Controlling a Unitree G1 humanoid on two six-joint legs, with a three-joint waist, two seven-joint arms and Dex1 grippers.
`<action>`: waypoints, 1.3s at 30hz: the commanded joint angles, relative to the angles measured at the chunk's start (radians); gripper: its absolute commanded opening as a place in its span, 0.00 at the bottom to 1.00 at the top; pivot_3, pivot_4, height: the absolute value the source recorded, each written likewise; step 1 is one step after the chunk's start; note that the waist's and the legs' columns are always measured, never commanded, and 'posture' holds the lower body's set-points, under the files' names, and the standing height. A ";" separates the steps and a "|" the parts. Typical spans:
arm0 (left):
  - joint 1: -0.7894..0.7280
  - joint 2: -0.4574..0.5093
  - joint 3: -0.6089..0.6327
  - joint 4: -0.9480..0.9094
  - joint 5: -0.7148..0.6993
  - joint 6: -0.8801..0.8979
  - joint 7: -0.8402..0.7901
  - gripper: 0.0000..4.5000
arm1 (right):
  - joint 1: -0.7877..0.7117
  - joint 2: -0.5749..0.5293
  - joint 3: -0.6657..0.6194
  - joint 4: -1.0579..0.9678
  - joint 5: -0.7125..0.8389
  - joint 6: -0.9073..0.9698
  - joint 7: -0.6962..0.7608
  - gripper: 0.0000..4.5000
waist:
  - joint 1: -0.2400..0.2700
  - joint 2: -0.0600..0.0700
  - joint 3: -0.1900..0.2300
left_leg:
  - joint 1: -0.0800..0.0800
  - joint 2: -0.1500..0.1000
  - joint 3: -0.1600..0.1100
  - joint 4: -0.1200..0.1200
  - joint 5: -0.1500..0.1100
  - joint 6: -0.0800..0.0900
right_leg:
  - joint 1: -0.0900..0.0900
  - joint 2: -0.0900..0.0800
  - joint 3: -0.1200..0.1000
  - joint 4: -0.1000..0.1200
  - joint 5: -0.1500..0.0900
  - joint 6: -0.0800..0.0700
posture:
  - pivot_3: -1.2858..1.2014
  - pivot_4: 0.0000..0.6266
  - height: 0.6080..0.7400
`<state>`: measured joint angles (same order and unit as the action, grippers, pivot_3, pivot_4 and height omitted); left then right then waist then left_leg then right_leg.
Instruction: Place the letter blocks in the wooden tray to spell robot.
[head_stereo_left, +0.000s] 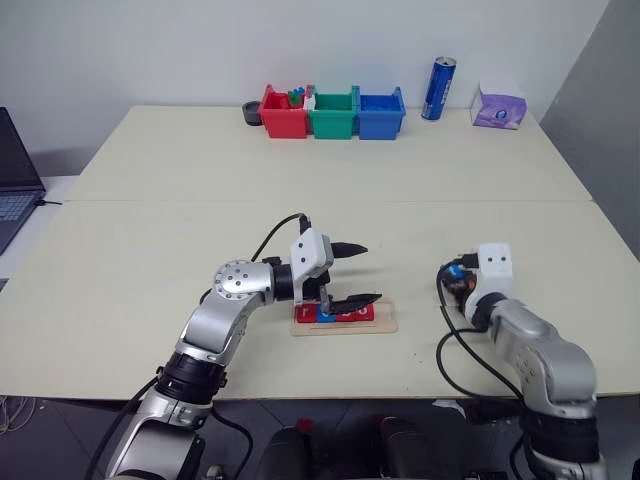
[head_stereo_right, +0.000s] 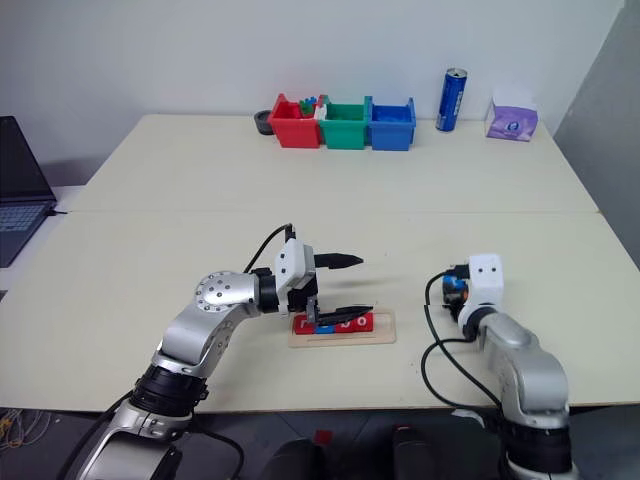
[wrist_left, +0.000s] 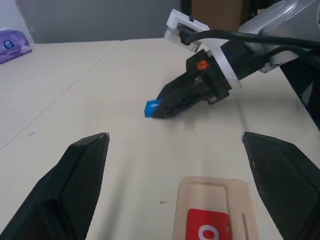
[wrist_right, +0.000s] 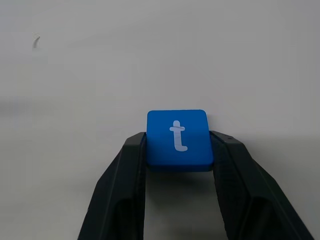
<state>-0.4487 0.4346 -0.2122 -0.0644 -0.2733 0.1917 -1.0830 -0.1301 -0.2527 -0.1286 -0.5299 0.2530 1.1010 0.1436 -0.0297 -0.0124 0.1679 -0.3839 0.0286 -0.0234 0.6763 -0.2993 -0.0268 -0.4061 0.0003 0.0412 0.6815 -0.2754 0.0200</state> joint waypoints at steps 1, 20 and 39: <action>0.010 0.020 0.002 -0.048 -0.025 -0.002 -0.027 1.00 | 0.056 0.013 0.033 -0.196 0.040 0.143 -0.014 0.33 | 0.000 0.000 0.000 | 0.000 0.000 0.000 0.000 0.000 0.000 | 0.000 0.000 0.000 0.000 0.000 0.000 | 0.52 0.24 1.00; -0.001 0.018 0.004 -0.033 -0.030 0.009 -0.024 1.00 | 0.032 0.109 0.019 -0.300 0.045 0.302 -0.047 0.93 | -0.002 0.000 0.000 | 0.000 0.000 0.000 0.000 0.000 0.000 | 0.000 0.001 0.000 -0.001 0.000 0.000 | 0.52 0.24 1.00; -0.033 -0.026 -0.017 0.025 -0.010 -0.048 -0.044 1.00 | 0.117 -0.537 0.131 0.103 0.051 -0.625 0.805 0.99 | 0.000 -0.004 0.001 | 0.000 0.000 0.001 0.000 0.000 0.001 | 0.001 0.002 -0.001 -0.003 0.000 0.001 | 0.52 0.24 1.00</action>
<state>-0.4668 0.4075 -0.2291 -0.0281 -0.2837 0.1665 -1.1162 -0.0051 -0.7811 -0.0099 -0.4528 0.3297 0.5658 0.9054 -0.0298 -0.0161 0.1693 -0.3832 0.0281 -0.0226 0.6768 -0.2996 -0.0262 -0.4050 0.0025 0.0400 0.6793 -0.2757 0.0206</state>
